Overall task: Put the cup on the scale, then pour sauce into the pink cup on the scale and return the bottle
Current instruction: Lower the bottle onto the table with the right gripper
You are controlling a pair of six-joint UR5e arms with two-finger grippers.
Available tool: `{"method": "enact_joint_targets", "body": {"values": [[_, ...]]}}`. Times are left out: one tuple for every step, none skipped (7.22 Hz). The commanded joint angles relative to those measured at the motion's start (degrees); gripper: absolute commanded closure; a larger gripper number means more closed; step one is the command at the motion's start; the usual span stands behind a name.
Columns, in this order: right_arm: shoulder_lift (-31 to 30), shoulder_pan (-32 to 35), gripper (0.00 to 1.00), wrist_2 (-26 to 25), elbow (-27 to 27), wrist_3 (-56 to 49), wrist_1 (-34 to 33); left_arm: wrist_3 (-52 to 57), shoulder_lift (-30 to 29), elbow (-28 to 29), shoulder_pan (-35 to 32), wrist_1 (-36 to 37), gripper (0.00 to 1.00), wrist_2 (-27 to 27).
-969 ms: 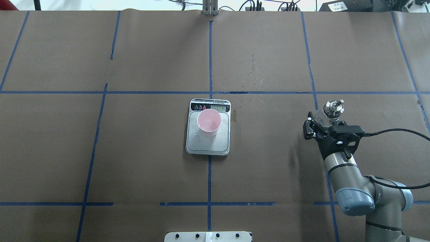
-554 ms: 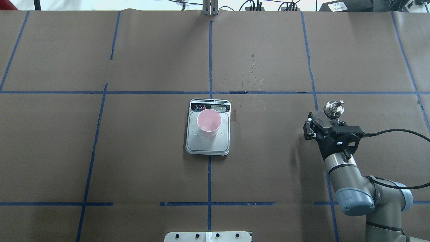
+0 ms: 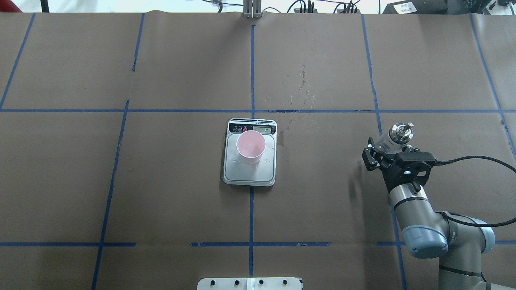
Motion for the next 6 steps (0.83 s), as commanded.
{"method": "enact_joint_targets", "body": {"values": [[0.13,-0.03,0.0,-0.11,-0.2,0.07,0.11,0.0,0.0,-0.13,0.0,0.13,0.23,0.0],[0.13,-0.03,0.0,-0.55,0.06,0.07,0.11,0.0,0.0,-0.13,0.0,0.13,0.23,0.0],[-0.13,-0.12,0.0,-0.81,0.33,0.15,0.2,0.0,0.0,-0.13,0.0,0.21,0.23,0.0],[-0.91,-0.9,0.0,-1.42,0.42,0.15,1.24,0.0,0.0,-0.39,0.0,0.65,0.23,0.0],[-1.79,-2.3,0.0,-2.73,0.33,0.15,3.16,0.0,0.0,-0.65,0.0,0.74,0.23,0.0],[-2.24,-3.27,0.0,-3.53,0.42,0.15,3.53,0.0,0.0,-0.83,0.0,0.83,0.23,-0.09]]}}
